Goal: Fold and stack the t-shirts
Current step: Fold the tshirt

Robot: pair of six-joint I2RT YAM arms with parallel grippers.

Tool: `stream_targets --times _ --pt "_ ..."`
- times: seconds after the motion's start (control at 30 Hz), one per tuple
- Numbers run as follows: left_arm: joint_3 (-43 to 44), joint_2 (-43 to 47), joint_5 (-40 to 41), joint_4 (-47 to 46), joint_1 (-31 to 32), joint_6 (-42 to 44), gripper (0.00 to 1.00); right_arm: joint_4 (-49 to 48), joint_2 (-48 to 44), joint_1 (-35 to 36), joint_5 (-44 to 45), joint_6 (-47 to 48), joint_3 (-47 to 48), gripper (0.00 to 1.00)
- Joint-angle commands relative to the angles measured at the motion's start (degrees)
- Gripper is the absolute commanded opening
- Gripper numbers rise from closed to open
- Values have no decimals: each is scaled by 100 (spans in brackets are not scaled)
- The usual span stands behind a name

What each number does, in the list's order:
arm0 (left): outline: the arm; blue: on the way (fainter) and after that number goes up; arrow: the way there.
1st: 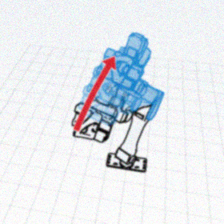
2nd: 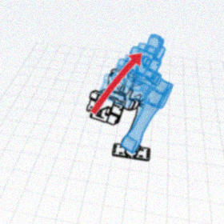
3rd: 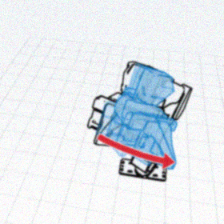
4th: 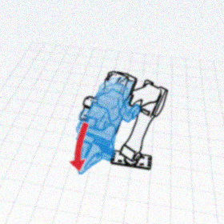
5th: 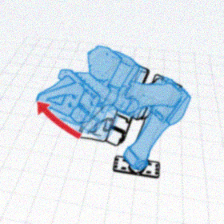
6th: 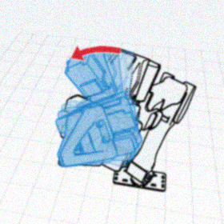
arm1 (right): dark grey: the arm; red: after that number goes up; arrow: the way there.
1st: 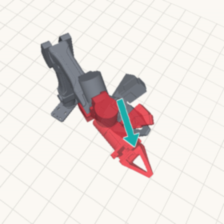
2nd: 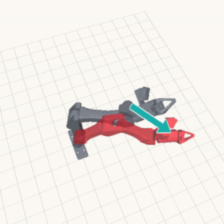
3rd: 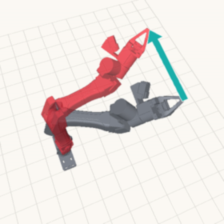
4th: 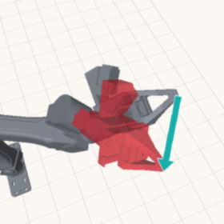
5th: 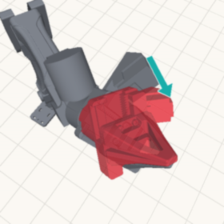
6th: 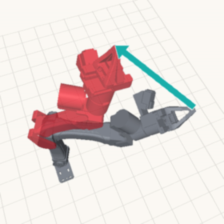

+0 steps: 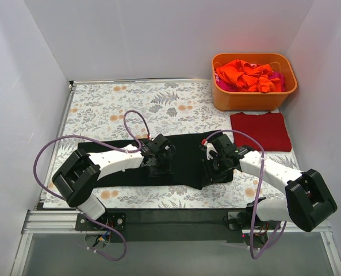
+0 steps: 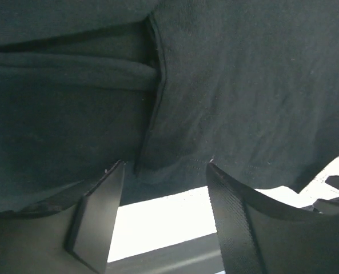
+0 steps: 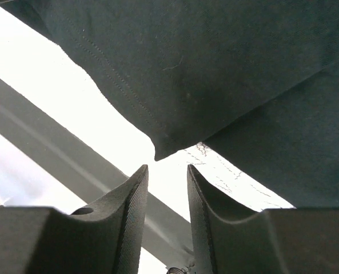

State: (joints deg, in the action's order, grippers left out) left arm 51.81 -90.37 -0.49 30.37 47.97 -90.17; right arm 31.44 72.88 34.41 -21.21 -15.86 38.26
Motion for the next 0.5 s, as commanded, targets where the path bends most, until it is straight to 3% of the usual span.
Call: stream_targets --times 0.0,0.37,0.47 --pt "224 -60 -144 13 90 70 54 -103 68 39 -278 -14 -90 34" --pt "154 10 -179 22 152 -9 29 -270 262 92 -392 -31 -205 33" --pt "162 19 -171 30 152 -9 26 -349 323 109 -410 -58 -214 32"
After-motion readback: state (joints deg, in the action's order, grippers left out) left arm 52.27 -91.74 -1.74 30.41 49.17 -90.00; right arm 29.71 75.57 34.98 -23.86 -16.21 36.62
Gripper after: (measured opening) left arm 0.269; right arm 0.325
